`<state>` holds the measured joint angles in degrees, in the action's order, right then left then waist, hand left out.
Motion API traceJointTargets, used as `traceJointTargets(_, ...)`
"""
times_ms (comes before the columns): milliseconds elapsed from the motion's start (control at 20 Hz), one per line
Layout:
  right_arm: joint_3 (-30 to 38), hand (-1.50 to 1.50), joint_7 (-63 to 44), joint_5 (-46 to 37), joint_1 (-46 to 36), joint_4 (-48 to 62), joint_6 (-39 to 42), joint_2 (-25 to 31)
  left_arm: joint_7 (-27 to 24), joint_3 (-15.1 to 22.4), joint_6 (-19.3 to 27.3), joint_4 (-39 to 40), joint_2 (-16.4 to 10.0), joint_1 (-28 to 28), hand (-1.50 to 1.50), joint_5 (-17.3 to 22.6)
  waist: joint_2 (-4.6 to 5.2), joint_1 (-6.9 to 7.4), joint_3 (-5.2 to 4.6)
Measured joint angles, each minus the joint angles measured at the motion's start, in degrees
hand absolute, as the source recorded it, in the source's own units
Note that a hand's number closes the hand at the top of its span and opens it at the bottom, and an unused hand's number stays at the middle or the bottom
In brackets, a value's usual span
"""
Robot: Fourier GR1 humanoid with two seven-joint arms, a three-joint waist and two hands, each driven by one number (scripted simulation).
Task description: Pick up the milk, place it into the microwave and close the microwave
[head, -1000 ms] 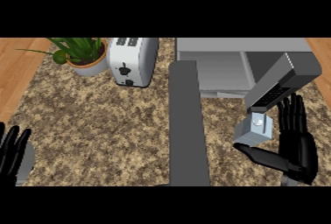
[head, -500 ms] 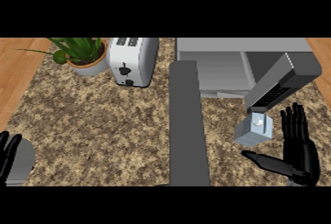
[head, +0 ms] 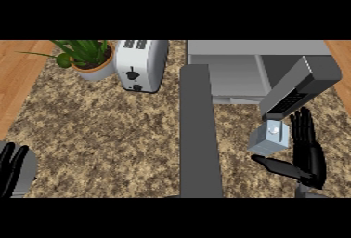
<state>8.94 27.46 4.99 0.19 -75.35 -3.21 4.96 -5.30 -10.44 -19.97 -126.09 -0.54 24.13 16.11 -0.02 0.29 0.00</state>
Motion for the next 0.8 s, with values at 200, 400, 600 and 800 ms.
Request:
traceJointTargets(200,2.41,-1.50,2.53,-0.33,-3.93,7.04,-1.91,0.66,-0.71,-0.51,-0.74,1.12,0.01,-0.19,-1.50,-0.27,0.03,0.06,0.01)
traceJointTargets(400,4.09,-1.50,4.90,-1.91,-5.61,13.05,-5.20,1.17,-0.90,-1.99,-1.35,1.37,-0.38,0.11,-1.50,1.19,0.05,0.16,0.02)
traceJointTargets(600,6.53,-1.50,9.27,-2.41,-8.46,22.30,-5.76,3.35,-0.11,-0.94,-0.46,1.16,0.06,-0.77,-1.50,-0.23,0.08,0.20,0.02)
traceJointTargets(800,8.03,-1.50,14.46,-0.80,-9.86,29.88,-1.38,4.80,0.23,-0.93,-0.51,1.12,-0.15,-0.84,-1.50,0.31,0.10,0.22,0.04)
